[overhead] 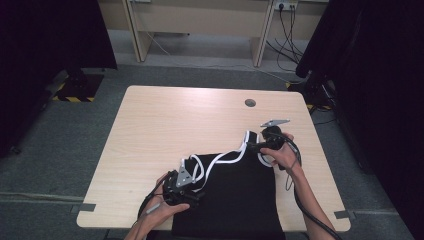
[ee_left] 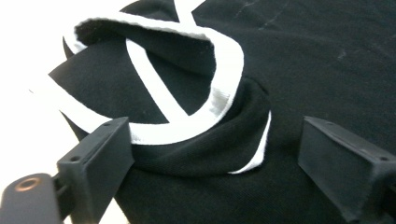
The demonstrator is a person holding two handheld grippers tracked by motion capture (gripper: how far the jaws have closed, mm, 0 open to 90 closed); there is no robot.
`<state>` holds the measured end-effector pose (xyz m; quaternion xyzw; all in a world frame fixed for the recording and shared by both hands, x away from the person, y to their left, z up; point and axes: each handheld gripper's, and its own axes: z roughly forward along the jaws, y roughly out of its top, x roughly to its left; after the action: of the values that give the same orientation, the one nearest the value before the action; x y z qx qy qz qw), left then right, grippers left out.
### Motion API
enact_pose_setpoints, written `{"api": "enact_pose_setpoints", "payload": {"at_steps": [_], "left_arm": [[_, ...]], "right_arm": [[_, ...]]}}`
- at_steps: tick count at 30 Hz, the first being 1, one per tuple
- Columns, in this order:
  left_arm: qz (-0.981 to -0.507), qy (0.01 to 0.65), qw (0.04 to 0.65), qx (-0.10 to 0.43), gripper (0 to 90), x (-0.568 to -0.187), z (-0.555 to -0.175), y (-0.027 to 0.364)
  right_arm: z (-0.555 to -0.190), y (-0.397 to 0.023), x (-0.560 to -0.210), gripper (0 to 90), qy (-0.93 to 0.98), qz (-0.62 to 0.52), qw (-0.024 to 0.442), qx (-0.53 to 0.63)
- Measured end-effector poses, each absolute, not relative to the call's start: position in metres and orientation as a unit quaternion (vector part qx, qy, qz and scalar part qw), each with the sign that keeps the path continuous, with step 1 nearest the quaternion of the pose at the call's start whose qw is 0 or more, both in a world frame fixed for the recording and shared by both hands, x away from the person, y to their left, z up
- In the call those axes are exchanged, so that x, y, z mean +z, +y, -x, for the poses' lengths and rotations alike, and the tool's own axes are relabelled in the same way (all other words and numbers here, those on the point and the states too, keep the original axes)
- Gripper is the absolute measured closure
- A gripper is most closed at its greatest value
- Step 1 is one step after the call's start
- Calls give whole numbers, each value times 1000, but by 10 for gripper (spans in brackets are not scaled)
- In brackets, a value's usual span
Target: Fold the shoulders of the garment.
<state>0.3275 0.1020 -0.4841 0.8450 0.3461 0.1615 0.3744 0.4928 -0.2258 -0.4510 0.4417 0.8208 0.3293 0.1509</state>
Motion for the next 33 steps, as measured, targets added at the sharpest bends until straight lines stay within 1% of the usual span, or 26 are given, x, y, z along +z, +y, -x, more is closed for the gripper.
{"api": "enact_pose_setpoints", "payload": {"at_steps": [5,6,8,9,10,11,13,15,17,20,26,33], "left_arm": [[-844,360,369,151,22,-485,-330,102],[-844,360,369,149,16,-485,-331,103],[-844,360,369,150,13,-485,-331,102],[-844,360,369,150,13,-485,-331,102],[-844,360,368,150,13,-485,-331,102],[-844,360,368,150,13,-485,-331,102],[-844,360,368,150,13,-485,-331,102],[-844,360,368,150,13,-485,-331,102],[-844,361,368,150,13,-485,-331,102],[-844,361,368,150,13,-485,-330,102],[-842,364,367,152,13,-485,-330,102],[-842,364,367,152,12,-485,-330,102]], "right_arm": [[-505,-223,-460,180,821,-448,155,318],[-507,-223,-462,203,820,-451,156,316],[-510,-223,-466,285,822,-450,154,313],[-511,-223,-468,310,825,-445,157,312],[-511,-223,-469,358,825,-439,163,316],[-511,-224,-469,445,826,-434,163,322],[-510,-224,-467,570,829,-425,156,328],[-509,-225,-466,667,831,-422,145,332],[-507,-226,-463,732,825,-426,134,347],[-499,-228,-453,766,818,-415,136,375],[-462,-232,-429,762,804,-387,140,429],[-411,-237,-428,747,803,-355,141,457]]}}
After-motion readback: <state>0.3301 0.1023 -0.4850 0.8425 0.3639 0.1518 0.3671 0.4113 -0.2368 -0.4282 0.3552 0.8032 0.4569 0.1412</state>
